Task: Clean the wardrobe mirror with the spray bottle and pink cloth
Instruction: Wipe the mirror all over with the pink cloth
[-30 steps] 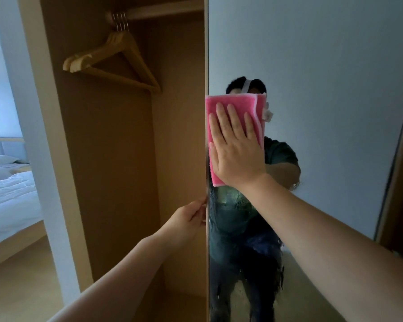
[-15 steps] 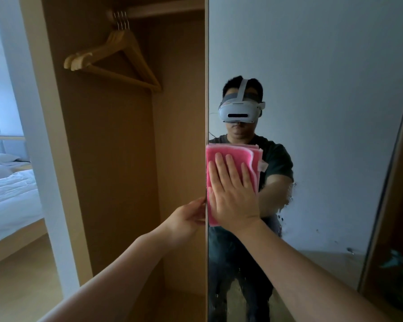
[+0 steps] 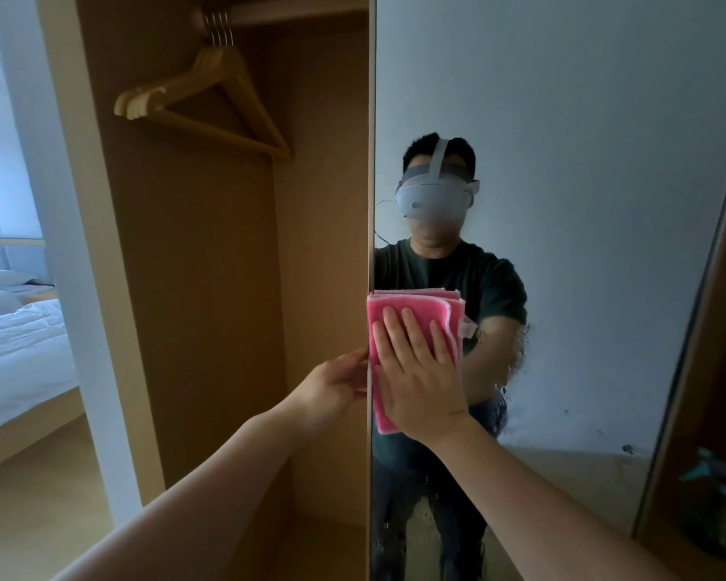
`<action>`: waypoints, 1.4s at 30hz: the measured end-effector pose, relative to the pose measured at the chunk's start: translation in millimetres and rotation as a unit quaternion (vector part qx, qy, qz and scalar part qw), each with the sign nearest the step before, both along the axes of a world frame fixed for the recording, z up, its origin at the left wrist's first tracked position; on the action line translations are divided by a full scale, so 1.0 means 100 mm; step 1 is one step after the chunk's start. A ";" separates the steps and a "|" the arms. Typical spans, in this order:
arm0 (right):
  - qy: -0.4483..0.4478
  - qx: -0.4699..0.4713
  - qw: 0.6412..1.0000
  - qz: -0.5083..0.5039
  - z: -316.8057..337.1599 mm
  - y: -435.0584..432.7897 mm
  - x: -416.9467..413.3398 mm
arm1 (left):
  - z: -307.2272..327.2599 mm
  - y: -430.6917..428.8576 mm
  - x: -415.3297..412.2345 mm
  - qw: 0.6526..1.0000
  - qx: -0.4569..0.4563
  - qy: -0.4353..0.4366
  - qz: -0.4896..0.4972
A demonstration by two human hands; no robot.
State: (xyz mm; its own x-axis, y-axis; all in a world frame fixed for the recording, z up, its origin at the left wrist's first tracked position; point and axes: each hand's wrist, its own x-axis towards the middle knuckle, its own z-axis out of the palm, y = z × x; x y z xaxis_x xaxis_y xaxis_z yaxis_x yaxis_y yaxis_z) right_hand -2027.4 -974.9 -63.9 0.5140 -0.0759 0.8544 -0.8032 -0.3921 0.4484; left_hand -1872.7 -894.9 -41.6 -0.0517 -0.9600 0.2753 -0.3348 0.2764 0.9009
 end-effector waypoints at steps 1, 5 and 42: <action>0.009 0.000 1.000 0.003 0.01 -0.01 -0.02 | 0.00 -0.01 0.00 1.000 0.001 0.000 0.004; 0.034 -0.001 0.999 0.014 0.13 -0.02 -0.11 | 0.01 -0.03 -0.02 0.999 -0.003 -0.011 0.030; 0.012 0.016 1.000 0.005 -0.18 -0.15 -0.84 | -0.05 -0.28 -0.20 0.955 -0.125 -0.137 0.232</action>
State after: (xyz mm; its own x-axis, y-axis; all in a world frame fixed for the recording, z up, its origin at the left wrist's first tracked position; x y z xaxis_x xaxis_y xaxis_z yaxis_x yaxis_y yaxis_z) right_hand -2111.8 -990.4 -81.7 0.5358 -0.0981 0.8386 -0.7884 -0.4136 0.4553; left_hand -1892.8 -923.2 -46.9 0.2608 -0.8026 0.5365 -0.6871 0.2361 0.6872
